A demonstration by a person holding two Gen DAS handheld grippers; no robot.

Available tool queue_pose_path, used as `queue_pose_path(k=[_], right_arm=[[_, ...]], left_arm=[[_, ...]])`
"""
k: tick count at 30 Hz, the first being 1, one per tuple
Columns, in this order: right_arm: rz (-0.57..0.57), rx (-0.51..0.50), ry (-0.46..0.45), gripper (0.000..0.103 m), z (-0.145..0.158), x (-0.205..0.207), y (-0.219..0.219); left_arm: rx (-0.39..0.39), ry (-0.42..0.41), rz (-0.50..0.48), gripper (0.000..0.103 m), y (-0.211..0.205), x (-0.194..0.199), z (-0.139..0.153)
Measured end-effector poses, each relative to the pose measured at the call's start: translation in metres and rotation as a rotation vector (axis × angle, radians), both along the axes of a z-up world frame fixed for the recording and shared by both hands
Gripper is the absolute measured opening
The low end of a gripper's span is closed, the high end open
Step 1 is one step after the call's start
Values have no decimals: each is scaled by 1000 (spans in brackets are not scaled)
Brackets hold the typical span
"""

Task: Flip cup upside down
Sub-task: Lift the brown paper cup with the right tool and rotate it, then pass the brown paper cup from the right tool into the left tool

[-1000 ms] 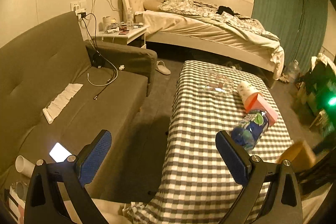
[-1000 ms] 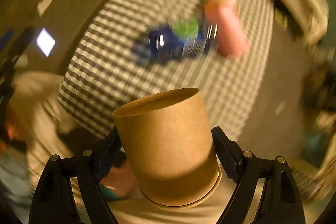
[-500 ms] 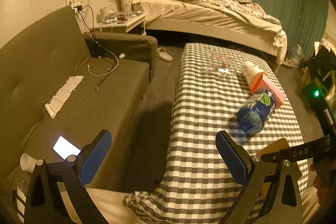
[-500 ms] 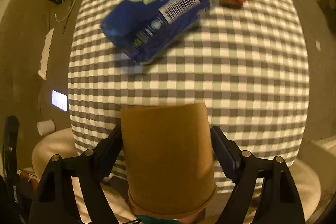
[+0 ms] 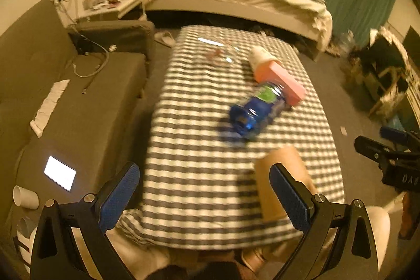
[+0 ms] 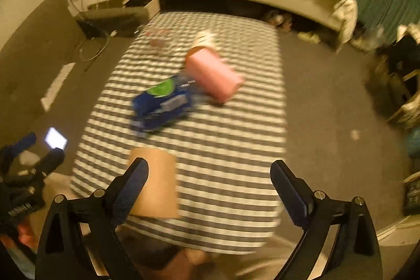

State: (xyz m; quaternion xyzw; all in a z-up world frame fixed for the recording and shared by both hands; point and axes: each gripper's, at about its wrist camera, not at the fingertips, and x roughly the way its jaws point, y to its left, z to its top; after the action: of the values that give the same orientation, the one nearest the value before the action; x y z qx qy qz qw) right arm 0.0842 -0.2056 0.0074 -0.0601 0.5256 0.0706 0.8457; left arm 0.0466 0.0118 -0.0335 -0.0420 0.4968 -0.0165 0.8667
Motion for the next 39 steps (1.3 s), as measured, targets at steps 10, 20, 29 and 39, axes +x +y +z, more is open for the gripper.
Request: queue_pose_path(k=[10,20,29,39], right_arm=[[-48,-36,-89,94,-28,-31,-59],[-67,38,-40,94,-71,-29,-79],[-87,77,-38,94,-86,-28,-83],[-125,65,-55,94,-87,-30,-90]], left_arm=[[-3,190,-110,102,-64,45,-12],[3,414,-135,102,-103,91,-63],[3,543,-128,96,-115,95,-105],[-8,410,-159,83,-115,101,-58]])
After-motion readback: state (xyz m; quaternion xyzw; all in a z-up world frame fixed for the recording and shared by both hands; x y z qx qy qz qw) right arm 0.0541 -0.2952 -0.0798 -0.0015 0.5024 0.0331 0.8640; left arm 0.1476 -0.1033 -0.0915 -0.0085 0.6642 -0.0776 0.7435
